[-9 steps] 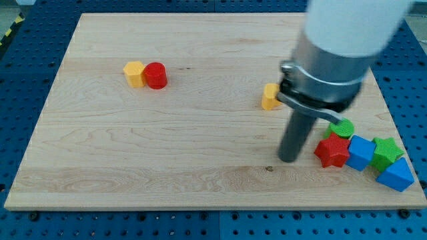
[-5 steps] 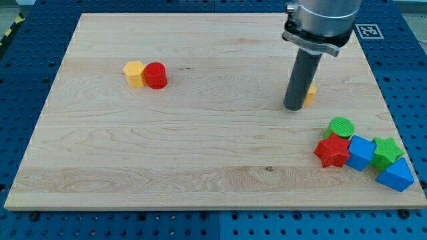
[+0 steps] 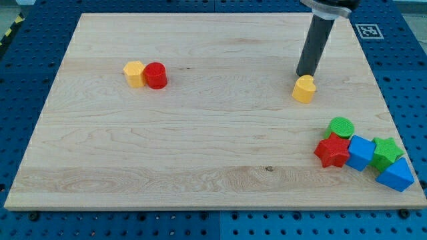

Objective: Move yellow heart a bit right and down

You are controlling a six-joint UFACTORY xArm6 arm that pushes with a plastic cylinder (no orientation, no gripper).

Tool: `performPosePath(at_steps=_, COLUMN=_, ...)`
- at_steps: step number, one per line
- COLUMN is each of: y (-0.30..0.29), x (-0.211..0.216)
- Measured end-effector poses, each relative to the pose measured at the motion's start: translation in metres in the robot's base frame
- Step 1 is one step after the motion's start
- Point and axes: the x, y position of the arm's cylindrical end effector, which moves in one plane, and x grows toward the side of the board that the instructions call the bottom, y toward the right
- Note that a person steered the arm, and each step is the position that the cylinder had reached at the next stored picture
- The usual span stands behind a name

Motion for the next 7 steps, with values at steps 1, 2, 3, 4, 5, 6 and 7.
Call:
performPosePath(at_steps=1, y=0.000, x=0.028)
performPosePath(at_steps=2, y=0.000, x=0.044)
performPosePath(at_steps=3, y=-0.001, x=0.035)
performPosePath(at_steps=4, y=-0.017, x=0.028)
performPosePath(at_steps=5, y=-0.017, x=0.051)
performPosePath(at_steps=6, y=-0.011, x=0.070)
performPosePath(at_steps=7, y=-0.009, x=0.053)
